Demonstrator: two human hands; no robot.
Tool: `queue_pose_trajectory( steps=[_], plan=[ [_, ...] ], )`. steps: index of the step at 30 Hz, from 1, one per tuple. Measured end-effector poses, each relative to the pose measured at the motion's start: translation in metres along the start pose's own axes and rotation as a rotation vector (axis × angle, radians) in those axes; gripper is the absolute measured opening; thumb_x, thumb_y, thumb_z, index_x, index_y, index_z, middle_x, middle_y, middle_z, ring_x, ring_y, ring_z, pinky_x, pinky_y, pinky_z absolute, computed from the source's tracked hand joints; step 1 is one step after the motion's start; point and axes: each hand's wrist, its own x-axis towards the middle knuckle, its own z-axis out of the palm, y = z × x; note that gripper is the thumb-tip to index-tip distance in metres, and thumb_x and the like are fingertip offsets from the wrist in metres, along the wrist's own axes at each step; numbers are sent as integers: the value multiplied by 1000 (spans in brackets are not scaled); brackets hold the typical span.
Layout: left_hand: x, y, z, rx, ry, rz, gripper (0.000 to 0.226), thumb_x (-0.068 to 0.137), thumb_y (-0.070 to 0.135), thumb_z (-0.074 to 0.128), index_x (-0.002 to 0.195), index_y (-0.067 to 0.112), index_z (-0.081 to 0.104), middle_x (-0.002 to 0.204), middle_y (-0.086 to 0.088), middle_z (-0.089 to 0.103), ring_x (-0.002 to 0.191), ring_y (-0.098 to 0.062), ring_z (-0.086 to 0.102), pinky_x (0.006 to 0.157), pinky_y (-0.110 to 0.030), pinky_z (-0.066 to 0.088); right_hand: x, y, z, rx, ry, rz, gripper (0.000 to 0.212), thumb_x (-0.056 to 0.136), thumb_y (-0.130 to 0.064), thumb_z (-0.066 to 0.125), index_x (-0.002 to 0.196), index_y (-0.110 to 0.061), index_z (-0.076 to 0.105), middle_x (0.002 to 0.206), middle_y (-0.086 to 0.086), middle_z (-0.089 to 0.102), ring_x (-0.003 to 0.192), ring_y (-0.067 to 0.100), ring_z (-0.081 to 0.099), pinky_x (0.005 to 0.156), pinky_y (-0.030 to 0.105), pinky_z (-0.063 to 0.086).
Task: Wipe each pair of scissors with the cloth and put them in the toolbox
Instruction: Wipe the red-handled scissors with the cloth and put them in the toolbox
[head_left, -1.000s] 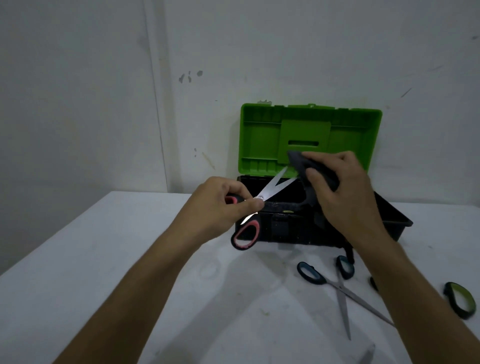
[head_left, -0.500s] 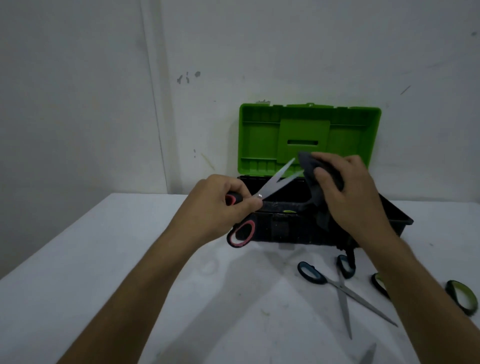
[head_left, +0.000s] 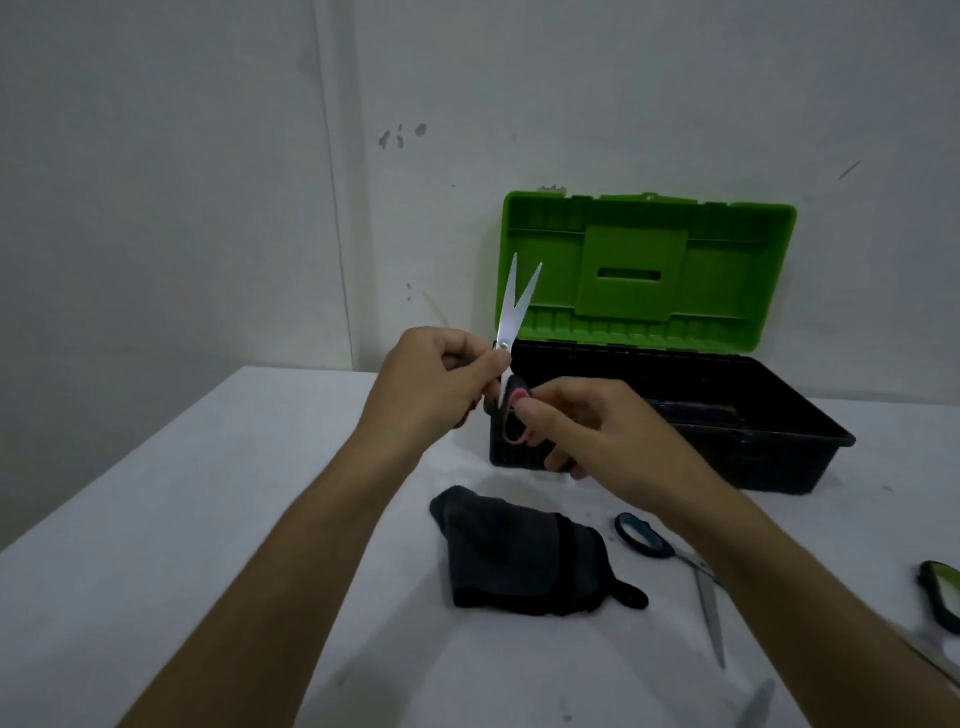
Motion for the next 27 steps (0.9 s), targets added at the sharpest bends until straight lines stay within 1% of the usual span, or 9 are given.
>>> queue_pose_trajectory(
  steps=[2,5,9,12,15,19,22,24,27],
  plan=[
    [-2,1,5,-24,-21,-6,25,89,33,68,71,16,72,65,-2,72,57,-12,59,57,-24,47,0,0,6,47,62,-5,20,86,-41,70,91,-22,73,71,-6,72,59,3,65,53,13,46],
    [-2,0,9,-44,-22,-9,23,88,34,68,71,20,71,63,5,71,55,-2,60,56,-20,48,2,4,9,94,103,19,20,79,-36,79,83,-18,73,64,4,70,54,15,65,51,24,52],
    [2,-9,15,-120,-47,-35,18,89,30,67,80,17,75,70,2,75,64,-11,68,57,-23,54,5,9,-3,200,129,64,15,78,-21,82,88,-12,76,67,10,72,57,18,69,55,25,56],
    [12,-23,22,-86,-37,-51,14,90,31,66,89,20,74,78,3,77,78,-14,73,75,-31,59,13,17,-20,203,161,114,13,80,-16,80,91,-10,76,66,6,73,59,18,70,56,23,57],
    [30,-33,27,55,-10,-16,14,91,39,62,90,27,70,79,10,76,74,0,69,70,-22,50,35,32,-46,40,217,157,13,88,-20,71,98,-12,74,72,3,74,60,15,71,58,21,58],
    [55,-34,37,203,-31,37,16,92,39,61,89,26,69,76,10,75,73,5,67,57,-10,41,77,61,-84,-310,226,181,18,96,-31,62,104,-18,72,84,-1,72,53,11,70,49,17,53],
    [72,-36,52,286,-82,88,18,91,41,60,87,25,70,74,10,75,63,2,65,58,-19,46,104,87,-103,-560,136,185,23,98,-36,57,101,-19,73,76,4,73,53,16,69,53,31,58],
    [81,-38,64,345,-130,107,20,91,42,60,89,24,71,76,9,75,68,-4,67,63,-26,51,118,104,-110,-691,69,189,28,98,-41,55,99,-22,74,81,6,74,63,22,69,62,37,57],
    [97,-40,85,433,-181,130,22,89,45,60,88,26,72,77,9,74,76,-10,68,74,-31,55,132,128,-115,-786,19,206,32,98,-45,54,97,-22,76,91,3,74,77,22,65,69,35,51]
  ],
)
